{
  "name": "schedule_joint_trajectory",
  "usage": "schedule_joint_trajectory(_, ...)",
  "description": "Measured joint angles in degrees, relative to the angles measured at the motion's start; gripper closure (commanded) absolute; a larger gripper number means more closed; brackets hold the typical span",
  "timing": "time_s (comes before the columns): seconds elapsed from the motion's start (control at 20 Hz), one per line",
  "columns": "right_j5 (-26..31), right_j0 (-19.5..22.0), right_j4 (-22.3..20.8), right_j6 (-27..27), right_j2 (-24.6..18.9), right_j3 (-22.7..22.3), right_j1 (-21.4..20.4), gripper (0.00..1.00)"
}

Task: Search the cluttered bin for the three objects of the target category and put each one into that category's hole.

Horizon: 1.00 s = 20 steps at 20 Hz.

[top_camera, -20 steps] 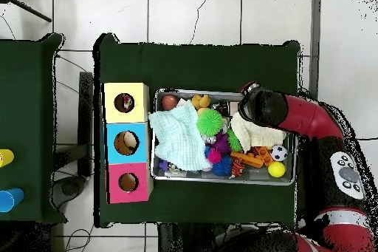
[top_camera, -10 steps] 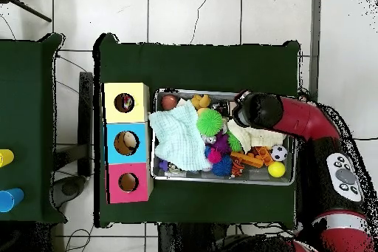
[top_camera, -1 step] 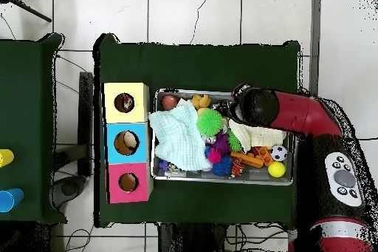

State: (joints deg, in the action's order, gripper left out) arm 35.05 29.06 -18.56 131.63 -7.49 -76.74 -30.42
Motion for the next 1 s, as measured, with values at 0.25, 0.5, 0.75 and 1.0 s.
schedule_joint_trajectory(0.25, 0.0, -0.1, -1.0, 0.0, 0.0, 0.5, 1.2, 0.00)
schedule_joint_trajectory(0.5, 0.0, 0.1, -1.8, 0.0, 0.0, 1.4, 4.0, 0.00)
schedule_joint_trajectory(0.75, 0.0, -0.1, -1.9, 0.0, 0.2, 1.7, 6.1, 0.00)
schedule_joint_trajectory(1.0, 0.0, -2.3, -2.0, 0.0, 3.2, 1.8, 6.6, 0.00)
